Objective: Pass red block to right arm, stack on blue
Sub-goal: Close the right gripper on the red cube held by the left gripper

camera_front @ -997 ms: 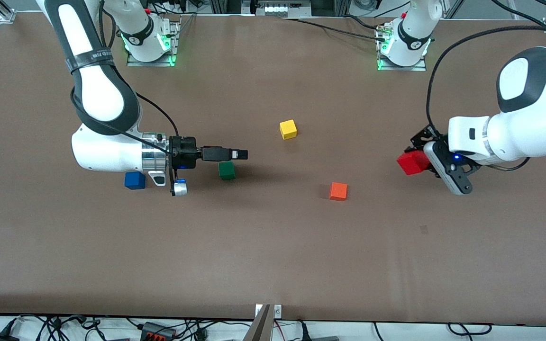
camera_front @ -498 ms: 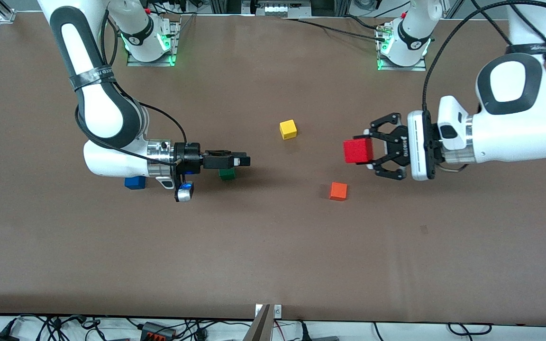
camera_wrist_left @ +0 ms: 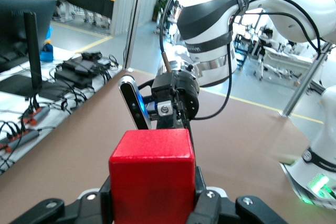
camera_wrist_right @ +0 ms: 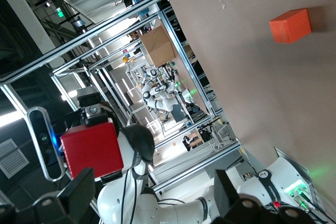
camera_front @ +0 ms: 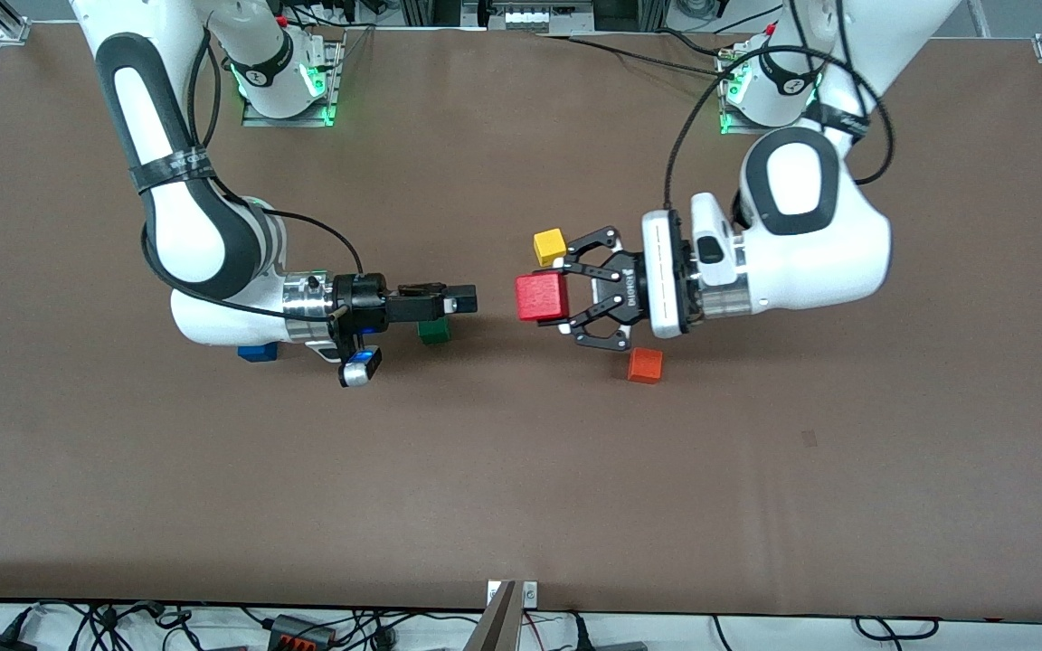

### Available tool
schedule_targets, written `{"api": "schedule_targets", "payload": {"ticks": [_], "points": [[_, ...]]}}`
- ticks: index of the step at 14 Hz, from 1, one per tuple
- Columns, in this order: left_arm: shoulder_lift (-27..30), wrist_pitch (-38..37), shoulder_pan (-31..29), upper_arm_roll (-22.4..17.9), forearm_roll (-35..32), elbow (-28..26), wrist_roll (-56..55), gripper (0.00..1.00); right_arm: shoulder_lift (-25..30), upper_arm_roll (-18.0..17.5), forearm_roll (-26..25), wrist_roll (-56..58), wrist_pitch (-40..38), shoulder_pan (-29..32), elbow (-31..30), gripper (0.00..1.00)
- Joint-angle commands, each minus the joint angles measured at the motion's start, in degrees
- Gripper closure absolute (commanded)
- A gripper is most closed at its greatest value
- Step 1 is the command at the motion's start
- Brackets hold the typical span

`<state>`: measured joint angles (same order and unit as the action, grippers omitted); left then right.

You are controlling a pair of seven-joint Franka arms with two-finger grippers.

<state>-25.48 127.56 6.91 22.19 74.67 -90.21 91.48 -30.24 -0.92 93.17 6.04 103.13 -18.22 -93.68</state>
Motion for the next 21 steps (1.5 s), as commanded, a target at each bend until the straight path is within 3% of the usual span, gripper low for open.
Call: {"api": "schedule_targets", "payload": {"ticks": [1,5,10,15,21], "points": [[-0.97,2.26,0.74,-0.04,6.88,-0.75,8.88,0.97,-0.08,0.13,-0.7,2.66,-5.11,3.18,0.69,0.0],[-1.77,5.06,2.23,0.04,9.17,-0.75,10.99,0.97,-0.35,0.13,-1.14,4.32,-12.41,6.26,0.69,0.0],[-3.35,7.62,4.6,-0.04,17.26,-0.66,18.91,0.98,-1.84,0.04,-0.79,13.3,-11.38,5.04,1.82,0.0],[-3.35,9.02,5.49,-0.04,17.62,-0.4,18.91,0.98,-3.42,-0.31,-0.27,8.2,-7.86,3.46,4.46,0.0],[-3.44,9.02,5.49,-0.04,17.62,-0.4,18.91,0.98,-7.38,-0.31,-0.27,-0.67,-3.2,0.55,12.2,0.0]]}}
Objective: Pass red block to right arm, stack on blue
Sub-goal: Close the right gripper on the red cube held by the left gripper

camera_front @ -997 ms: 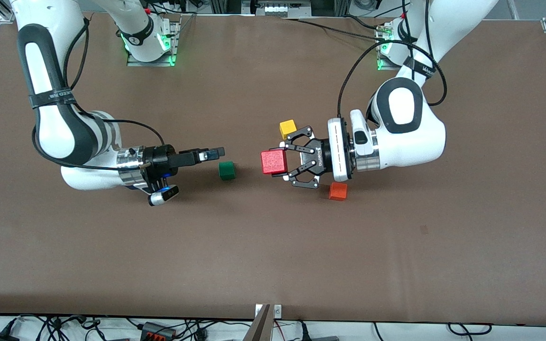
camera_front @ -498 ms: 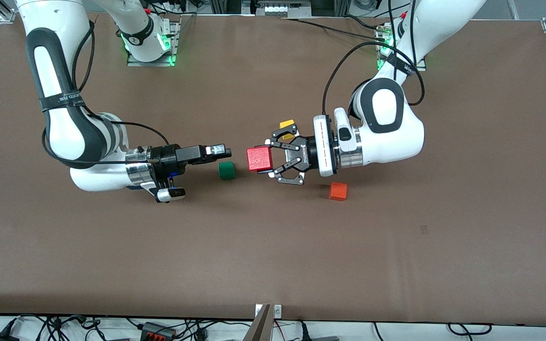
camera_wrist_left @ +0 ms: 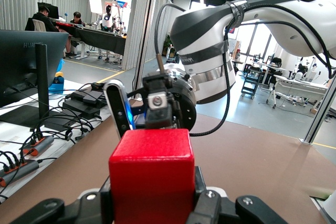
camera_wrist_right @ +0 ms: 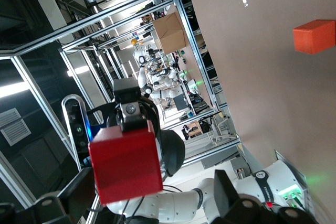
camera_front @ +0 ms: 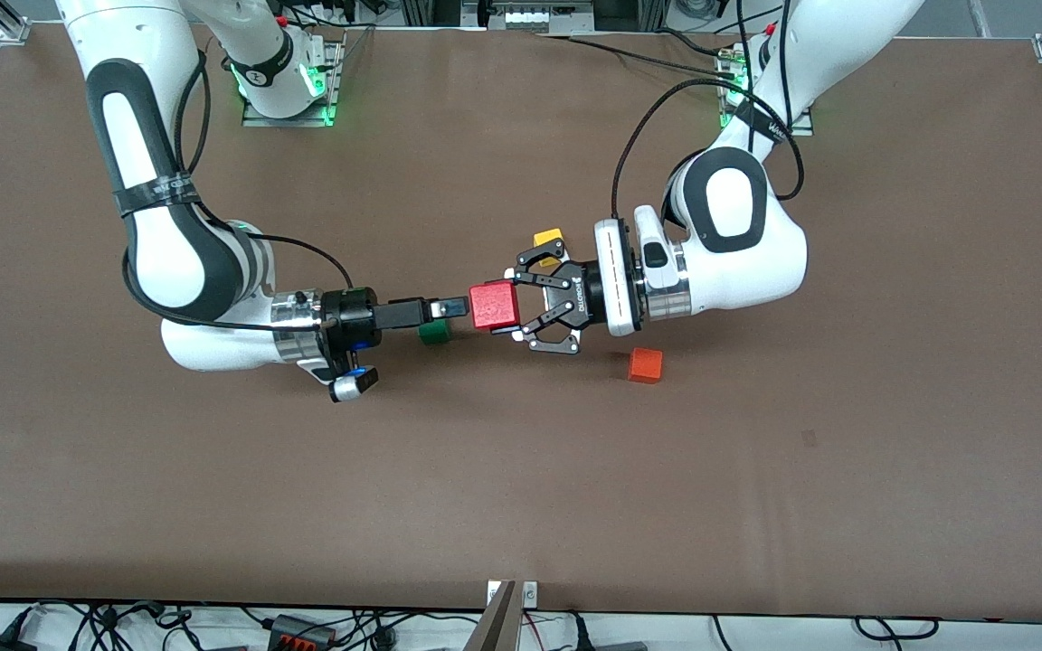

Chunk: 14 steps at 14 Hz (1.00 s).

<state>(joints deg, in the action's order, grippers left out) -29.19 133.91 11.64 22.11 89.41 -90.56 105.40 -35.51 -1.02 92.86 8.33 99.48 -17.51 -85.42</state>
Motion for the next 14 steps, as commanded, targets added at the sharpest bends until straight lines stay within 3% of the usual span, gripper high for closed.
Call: {"api": "schedule_targets", "payload": {"ticks": [1,5,9,14], "points": [[0.27,2.67,0.75,0.04,2.87,-0.06,4.99,0.98,-2.1,-0.3,0.31,-3.14,0.45,-0.07,3.94,0.0],[0.27,2.67,0.67,0.04,2.87,-0.06,4.99,0.98,-2.36,-0.3,3.38,-2.88,0.36,-1.2,3.94,0.0],[0.27,2.67,0.67,0.04,2.87,-0.06,5.07,0.98,-2.37,-0.21,3.3,-2.35,-0.25,-1.82,3.85,0.0],[0.18,2.67,0.84,0.04,2.87,-0.06,5.07,0.98,-2.37,-0.3,3.21,-2.26,-0.61,-2.0,3.85,0.07]]}}
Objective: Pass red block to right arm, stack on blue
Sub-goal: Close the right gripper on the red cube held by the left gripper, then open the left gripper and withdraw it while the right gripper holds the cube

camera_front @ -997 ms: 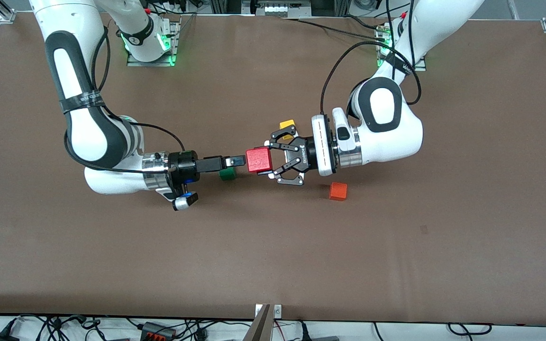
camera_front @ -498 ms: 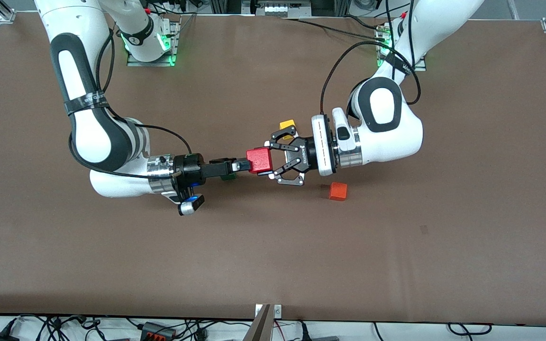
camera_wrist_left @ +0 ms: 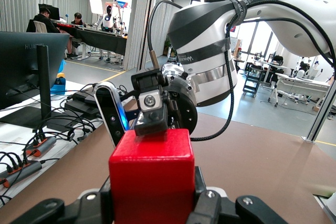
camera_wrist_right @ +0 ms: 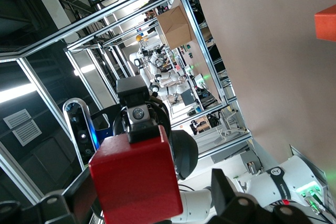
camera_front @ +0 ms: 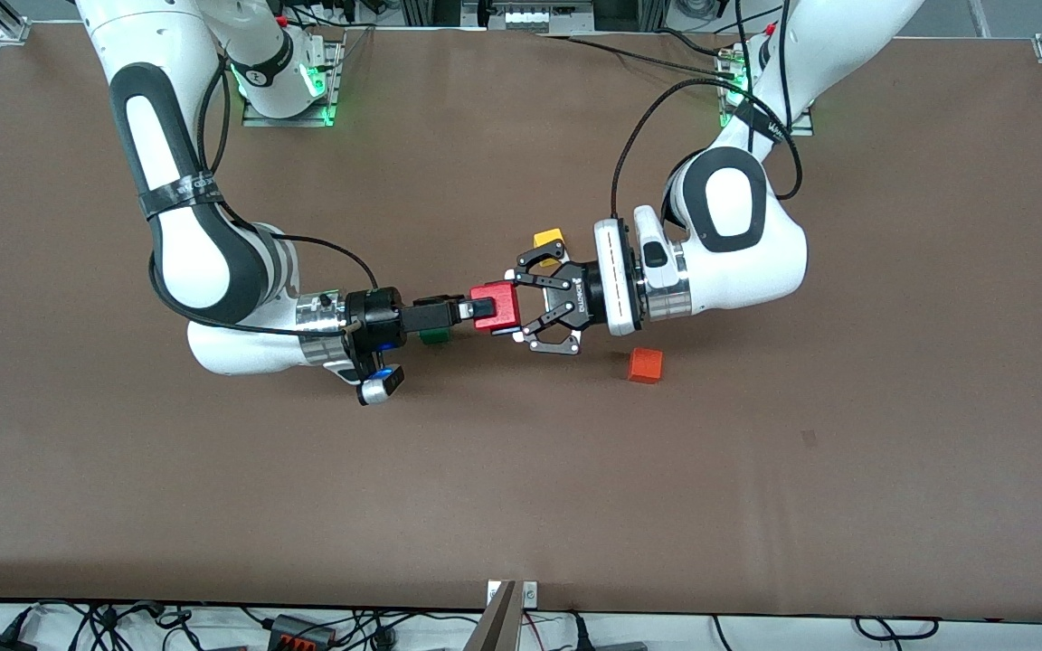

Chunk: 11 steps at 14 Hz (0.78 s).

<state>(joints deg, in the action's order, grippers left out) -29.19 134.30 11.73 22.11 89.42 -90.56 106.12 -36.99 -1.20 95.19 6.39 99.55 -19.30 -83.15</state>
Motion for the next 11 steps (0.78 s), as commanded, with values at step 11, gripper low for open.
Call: {"api": "schedule_targets", "payload": {"ticks": [11], "points": [[0.18,2.28,0.75,0.04,2.61,-0.06,4.97,0.98,-0.97,-0.03,1.23,7.32,-3.57,0.32,1.24,0.12]]}}
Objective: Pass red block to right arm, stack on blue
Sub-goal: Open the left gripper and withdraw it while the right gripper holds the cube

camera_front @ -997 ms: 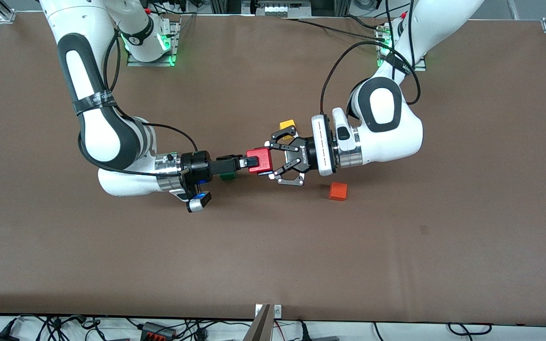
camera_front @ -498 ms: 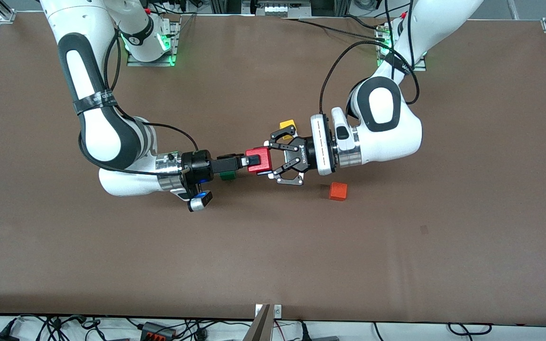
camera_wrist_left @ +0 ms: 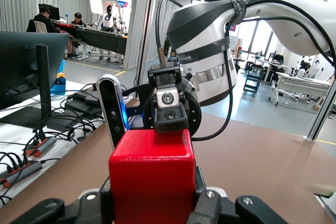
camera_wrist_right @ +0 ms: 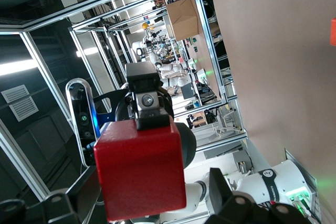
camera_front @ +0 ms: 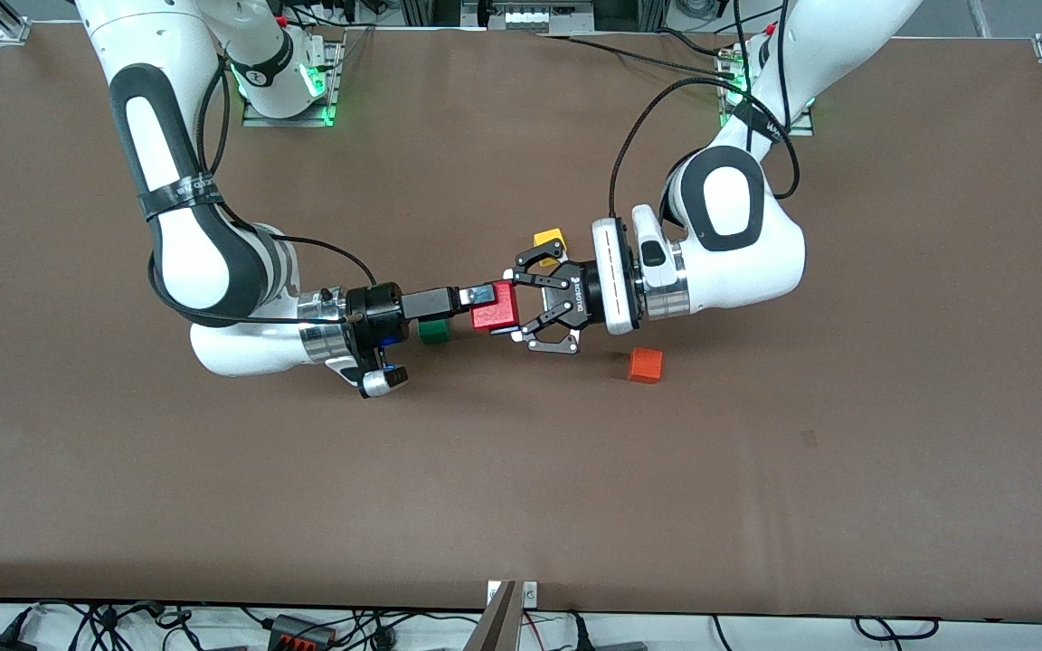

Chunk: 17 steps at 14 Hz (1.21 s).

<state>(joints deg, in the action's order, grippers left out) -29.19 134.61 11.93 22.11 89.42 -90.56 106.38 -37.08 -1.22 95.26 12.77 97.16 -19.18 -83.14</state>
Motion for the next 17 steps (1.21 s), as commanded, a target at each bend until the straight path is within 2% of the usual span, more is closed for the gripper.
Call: {"api": "schedule_targets", "payload": {"ticks": [1,2,5,6,7,8,9,13,14,15,17], "points": [[0.18,1.97,0.46,0.04,2.6,-0.06,4.89,0.98,-0.89,-0.01,1.16,1.11,-1.18,0.19,1.22,0.17],[0.18,1.97,0.55,0.04,2.6,-0.06,4.89,0.98,-1.15,-0.01,1.59,1.29,-1.18,0.19,1.22,0.26],[0.18,1.97,0.46,0.04,2.6,-0.06,4.89,0.98,-2.47,-0.01,5.45,1.46,-1.27,0.11,1.57,0.37],[0.18,1.97,0.46,0.04,2.6,-0.06,4.89,0.98,-2.47,-0.01,5.64,1.47,-1.27,0.11,1.66,0.44],[0.18,1.88,0.46,0.04,2.6,-0.06,4.89,0.98,-2.29,0.08,5.56,1.47,-1.27,0.11,1.75,0.56],[0.18,1.88,0.46,0.04,2.6,-0.06,4.98,0.98,-2.29,0.08,5.64,1.2,-1.27,0.19,1.75,0.92],[0.18,1.88,0.46,0.04,2.6,-0.06,4.98,0.98,-2.29,0.25,5.56,1.38,-1.27,0.19,1.84,1.0],[0.18,1.88,0.46,0.04,2.6,-0.06,4.98,0.97,-2.21,0.25,5.47,1.46,-1.27,0.02,1.84,1.0],[0.18,1.88,0.46,0.04,2.52,-0.14,4.89,0.75,-2.21,0.25,5.47,1.47,-1.27,0.02,1.84,1.0],[0.18,1.8,0.29,0.04,2.43,-0.23,4.89,0.01,-2.21,0.25,5.38,1.47,-1.27,0.02,1.84,1.0],[0.18,1.71,0.2,0.04,2.43,-0.32,4.81,0.0,-2.12,0.25,5.29,1.55,-1.27,0.02,1.84,1.0]]}}
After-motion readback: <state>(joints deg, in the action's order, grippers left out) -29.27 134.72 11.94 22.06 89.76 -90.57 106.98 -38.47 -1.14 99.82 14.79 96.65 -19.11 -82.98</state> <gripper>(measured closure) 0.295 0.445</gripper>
